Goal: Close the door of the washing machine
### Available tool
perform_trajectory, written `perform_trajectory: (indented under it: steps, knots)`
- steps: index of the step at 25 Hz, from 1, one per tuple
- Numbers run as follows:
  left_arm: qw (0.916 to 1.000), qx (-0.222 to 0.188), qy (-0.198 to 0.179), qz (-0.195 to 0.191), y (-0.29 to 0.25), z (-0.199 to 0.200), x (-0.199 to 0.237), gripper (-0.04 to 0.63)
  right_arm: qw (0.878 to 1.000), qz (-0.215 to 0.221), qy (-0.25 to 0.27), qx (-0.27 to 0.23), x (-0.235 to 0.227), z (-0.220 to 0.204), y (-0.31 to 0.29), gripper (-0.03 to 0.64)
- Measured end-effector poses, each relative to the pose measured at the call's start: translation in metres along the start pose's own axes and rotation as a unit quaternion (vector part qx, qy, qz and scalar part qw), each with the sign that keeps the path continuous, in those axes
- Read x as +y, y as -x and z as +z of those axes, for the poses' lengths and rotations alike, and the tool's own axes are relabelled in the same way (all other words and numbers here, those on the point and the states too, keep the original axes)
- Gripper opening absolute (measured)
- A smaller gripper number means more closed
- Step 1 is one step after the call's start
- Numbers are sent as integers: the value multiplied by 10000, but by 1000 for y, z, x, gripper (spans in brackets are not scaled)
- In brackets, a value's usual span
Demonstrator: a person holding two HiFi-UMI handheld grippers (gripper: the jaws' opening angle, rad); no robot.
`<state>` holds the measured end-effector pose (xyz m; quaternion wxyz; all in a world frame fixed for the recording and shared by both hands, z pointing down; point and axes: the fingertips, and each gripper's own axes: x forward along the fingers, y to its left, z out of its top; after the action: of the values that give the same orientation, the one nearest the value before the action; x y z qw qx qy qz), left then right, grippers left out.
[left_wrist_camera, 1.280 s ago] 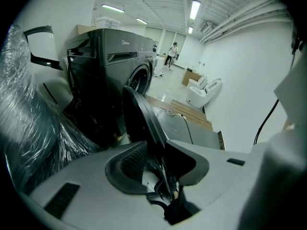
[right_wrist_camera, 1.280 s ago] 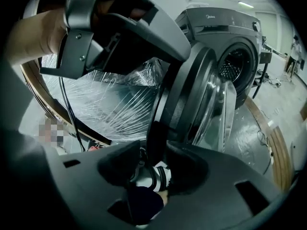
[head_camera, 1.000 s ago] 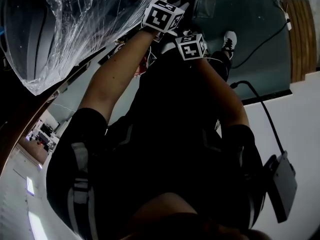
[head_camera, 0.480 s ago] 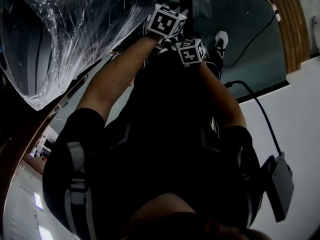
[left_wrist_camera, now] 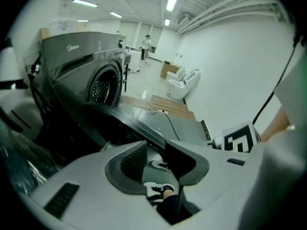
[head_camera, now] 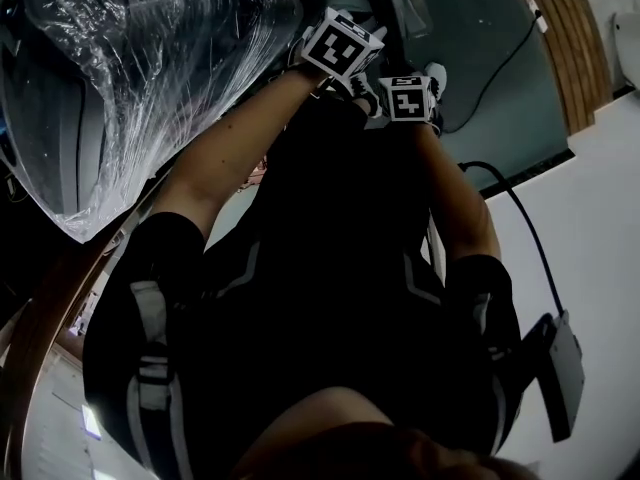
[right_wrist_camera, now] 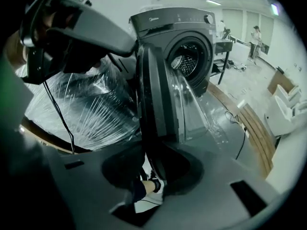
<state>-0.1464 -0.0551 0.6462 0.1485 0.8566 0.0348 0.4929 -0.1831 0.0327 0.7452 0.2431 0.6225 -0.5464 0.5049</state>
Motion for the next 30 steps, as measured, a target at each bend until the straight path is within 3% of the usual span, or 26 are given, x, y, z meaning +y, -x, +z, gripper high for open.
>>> perform_trajectory:
  steps: [5, 10, 12, 15, 17, 20, 23, 26, 30]
  knots:
    - [9916, 121, -1279, 158, 8, 22, 7, 121, 9998, -63, 142, 134, -28, 7, 8, 119]
    - [9697, 297, -2368, 516, -1, 44, 21, 122, 9995, -96, 228, 200, -62, 15, 15, 118]
    - [9676, 441, -2397, 661, -6, 49, 26, 123, 9993, -101, 269, 254, -74, 18, 18, 115]
    - [9740, 660, -1994, 853, -14, 59, 32, 123, 9984, -50, 445, 334, -95, 21, 20, 110]
    - [9664, 668, -2284, 971, -17, 74, 31, 123, 9981, -61, 482, 373, -110, 25, 21, 110]
    - [9479, 764, -2912, 1042, -27, 91, 24, 123, 9979, -2, 507, 407, -130, 30, 25, 103]
    - [9357, 919, -3238, 1056, -42, 102, 15, 123, 9971, 109, 651, 389, -151, 39, 29, 106]
    - [9259, 1186, -3383, 1195, -56, 110, 19, 123, 9973, 173, 620, 358, -172, 50, 32, 112]
    - [9244, 1518, -3224, 1362, -68, 118, 33, 123, 9969, 209, 595, 477, -198, 59, 31, 121]
